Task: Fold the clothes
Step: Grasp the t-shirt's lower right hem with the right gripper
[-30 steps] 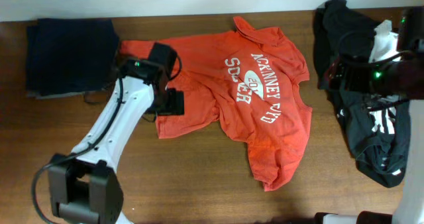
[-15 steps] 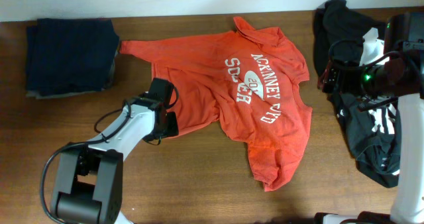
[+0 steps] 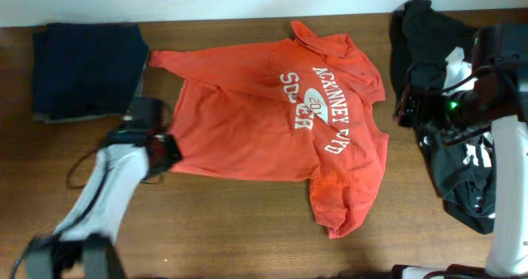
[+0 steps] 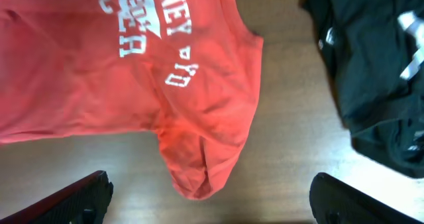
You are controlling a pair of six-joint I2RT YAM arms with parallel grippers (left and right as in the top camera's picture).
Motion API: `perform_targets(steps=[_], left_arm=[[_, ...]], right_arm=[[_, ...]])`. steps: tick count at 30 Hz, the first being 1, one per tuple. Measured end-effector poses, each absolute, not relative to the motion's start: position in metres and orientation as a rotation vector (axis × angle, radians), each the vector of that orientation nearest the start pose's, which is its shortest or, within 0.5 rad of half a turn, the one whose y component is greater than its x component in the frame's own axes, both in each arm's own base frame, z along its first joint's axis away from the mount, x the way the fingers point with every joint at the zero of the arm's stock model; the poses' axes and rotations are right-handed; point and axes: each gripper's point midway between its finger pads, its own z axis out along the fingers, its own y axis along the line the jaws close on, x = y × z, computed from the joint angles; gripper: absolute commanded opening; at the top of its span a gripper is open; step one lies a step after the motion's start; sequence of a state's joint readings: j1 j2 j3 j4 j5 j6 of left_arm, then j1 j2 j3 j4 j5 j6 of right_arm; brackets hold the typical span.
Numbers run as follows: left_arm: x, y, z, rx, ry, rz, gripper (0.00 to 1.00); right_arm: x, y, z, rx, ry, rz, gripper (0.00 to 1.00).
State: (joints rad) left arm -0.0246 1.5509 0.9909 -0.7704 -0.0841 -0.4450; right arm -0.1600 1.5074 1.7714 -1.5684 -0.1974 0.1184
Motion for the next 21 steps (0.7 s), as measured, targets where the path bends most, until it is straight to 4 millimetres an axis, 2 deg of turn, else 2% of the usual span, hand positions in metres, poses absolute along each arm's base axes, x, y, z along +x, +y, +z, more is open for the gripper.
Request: perform_targets(steps=[1, 3, 5, 9, 13, 17, 21], left_arm=[[0.316, 0.023, 0.080, -0.669, 2.740, 0.033, 0.00], [0.319, 0.032, 0.092, -0.685, 2.691, 0.036, 0.00], [0.321, 0.042, 0.096, -0.704, 2.663, 0.068, 0.01], [0.327, 0.057, 0.100, -0.726, 2.612, 0.135, 0.01], [0.345, 0.071, 0.112, -0.729, 2.500, 0.193, 0.00], [0.352, 0.074, 0.117, -0.730, 2.461, 0.205, 0.01], [0.352, 0.080, 0.118, -0.745, 2.447, 0.231, 0.00]], right_arm=[[0.283, -0.010, 0.252, 0.372, 2.884, 0.290, 0.97], [0.273, -0.007, 0.232, 0.387, 2.949, 0.315, 0.95], [0.257, -0.002, 0.205, 0.416, 3.054, 0.354, 0.95], [0.235, 0.011, 0.171, 0.435, 3.169, 0.425, 0.95], [0.211, 0.038, 0.137, 0.348, 3.292, 0.468, 0.93], [0.195, 0.062, 0.106, 0.309, 3.354, 0.449, 0.89], [0.188, 0.074, 0.071, 0.381, 3.351, 0.418, 0.70]])
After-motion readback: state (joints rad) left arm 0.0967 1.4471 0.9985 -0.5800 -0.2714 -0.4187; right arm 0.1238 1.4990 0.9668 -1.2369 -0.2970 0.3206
